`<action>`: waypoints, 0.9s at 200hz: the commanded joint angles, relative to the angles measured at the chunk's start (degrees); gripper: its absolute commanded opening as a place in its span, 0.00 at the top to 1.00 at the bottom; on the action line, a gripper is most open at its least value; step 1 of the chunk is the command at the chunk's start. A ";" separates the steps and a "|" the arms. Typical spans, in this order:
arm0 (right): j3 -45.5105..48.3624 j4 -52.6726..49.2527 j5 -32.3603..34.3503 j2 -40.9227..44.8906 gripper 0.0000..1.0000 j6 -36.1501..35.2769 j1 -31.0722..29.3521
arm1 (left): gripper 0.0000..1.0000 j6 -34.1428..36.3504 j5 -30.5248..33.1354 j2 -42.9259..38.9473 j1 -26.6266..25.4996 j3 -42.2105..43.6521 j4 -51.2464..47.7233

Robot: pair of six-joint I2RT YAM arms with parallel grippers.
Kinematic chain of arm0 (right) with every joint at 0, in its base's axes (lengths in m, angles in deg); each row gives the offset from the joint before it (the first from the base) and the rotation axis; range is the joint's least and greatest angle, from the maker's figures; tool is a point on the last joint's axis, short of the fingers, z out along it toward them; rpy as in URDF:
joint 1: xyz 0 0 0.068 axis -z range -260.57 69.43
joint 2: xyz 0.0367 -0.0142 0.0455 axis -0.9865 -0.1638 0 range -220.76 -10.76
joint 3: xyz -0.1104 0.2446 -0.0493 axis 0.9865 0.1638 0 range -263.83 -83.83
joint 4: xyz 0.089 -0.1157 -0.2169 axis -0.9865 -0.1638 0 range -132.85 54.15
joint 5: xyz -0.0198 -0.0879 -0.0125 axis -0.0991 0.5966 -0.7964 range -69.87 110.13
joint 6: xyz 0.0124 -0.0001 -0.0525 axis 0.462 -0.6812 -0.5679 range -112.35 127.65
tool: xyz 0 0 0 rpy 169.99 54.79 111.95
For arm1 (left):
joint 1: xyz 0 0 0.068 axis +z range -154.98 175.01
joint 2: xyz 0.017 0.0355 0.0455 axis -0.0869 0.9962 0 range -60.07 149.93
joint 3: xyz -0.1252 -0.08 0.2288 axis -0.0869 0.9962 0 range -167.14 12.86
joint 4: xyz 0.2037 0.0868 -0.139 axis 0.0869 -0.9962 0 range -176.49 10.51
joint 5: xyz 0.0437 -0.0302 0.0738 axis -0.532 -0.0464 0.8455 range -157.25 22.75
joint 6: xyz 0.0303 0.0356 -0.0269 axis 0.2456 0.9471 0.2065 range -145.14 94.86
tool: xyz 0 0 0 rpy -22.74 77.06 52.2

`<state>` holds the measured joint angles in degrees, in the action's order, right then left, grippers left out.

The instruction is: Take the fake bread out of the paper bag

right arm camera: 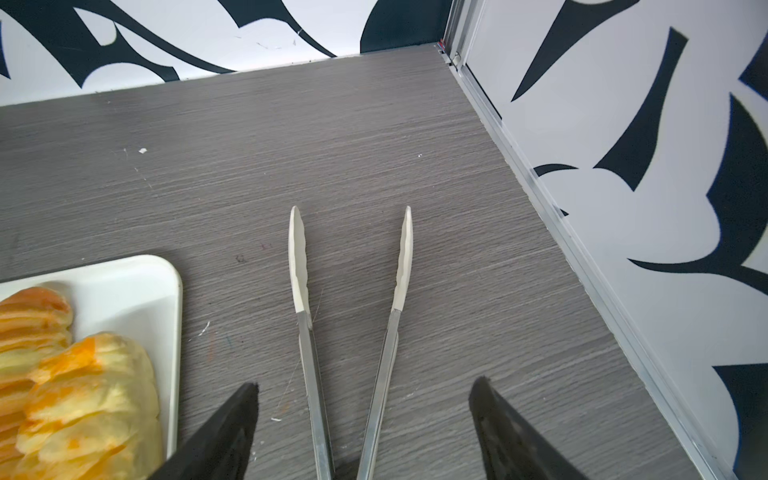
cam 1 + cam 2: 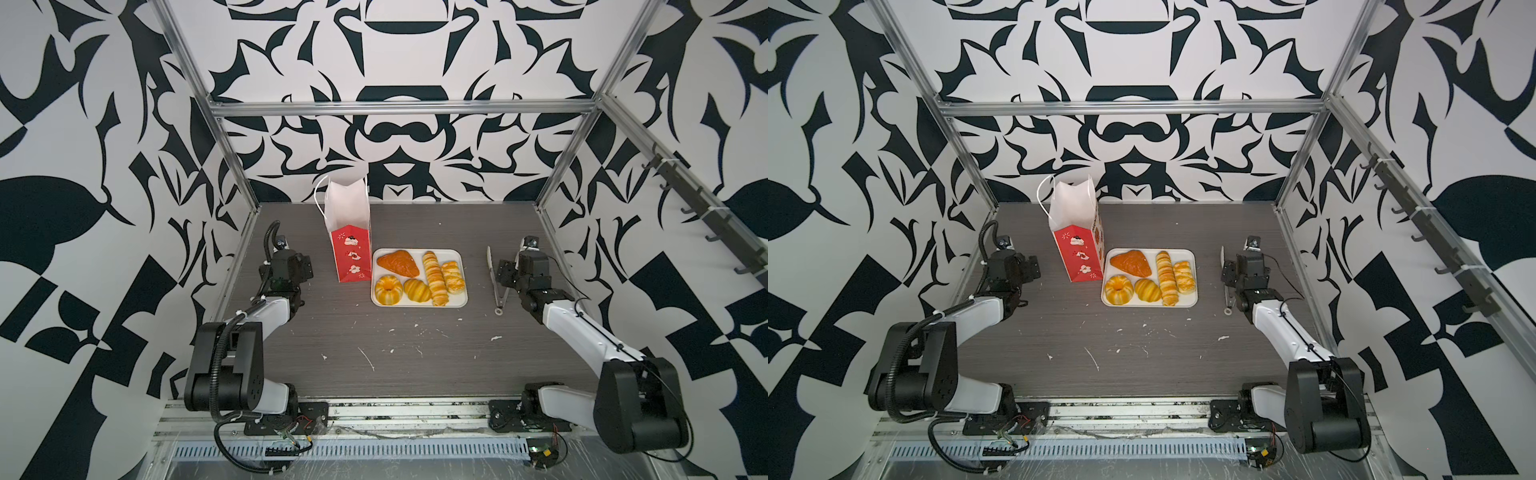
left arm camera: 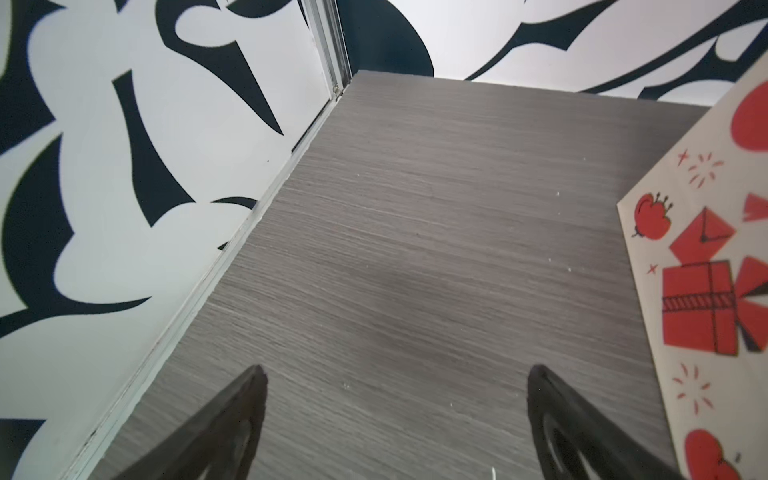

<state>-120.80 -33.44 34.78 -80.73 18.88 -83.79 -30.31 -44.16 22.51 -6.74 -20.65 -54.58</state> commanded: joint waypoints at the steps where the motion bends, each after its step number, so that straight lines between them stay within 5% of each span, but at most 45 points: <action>1: 2.16 6.15 1.00 0.69 0.17 -0.51 -0.19 | 0.00 0.07 -2.24 2.61 1.14 4.87 12.48; 14: 2.75 7.48 2.48 0.16 0.17 -0.66 -0.19 | 0.01 1.27 -0.88 6.42 1.23 8.81 24.17; 29: 4.42 10.48 4.04 0.21 0.18 -1.14 -0.16 | 0.00 -1.93 -4.14 3.78 2.80 9.39 19.54; 55: 10.27 21.67 2.28 0.19 0.20 -1.86 -0.18 | 0.01 -0.66 -5.14 7.83 3.16 13.50 32.84; 152: 16.72 47.64 5.52 -15.99 0.27 -5.97 -0.98 | 0.01 -1.42 -5.07 7.01 3.12 12.99 30.51; 180: 18.31 55.23 4.53 -20.23 0.11 -9.89 -3.32 | 0.01 -1.42 -5.02 6.99 3.17 12.96 30.47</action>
<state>-103.75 9.44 39.24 -98.72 13.17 -85.39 -31.10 -48.97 29.53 -3.75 -8.09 -26.54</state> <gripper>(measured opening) 0.854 0.994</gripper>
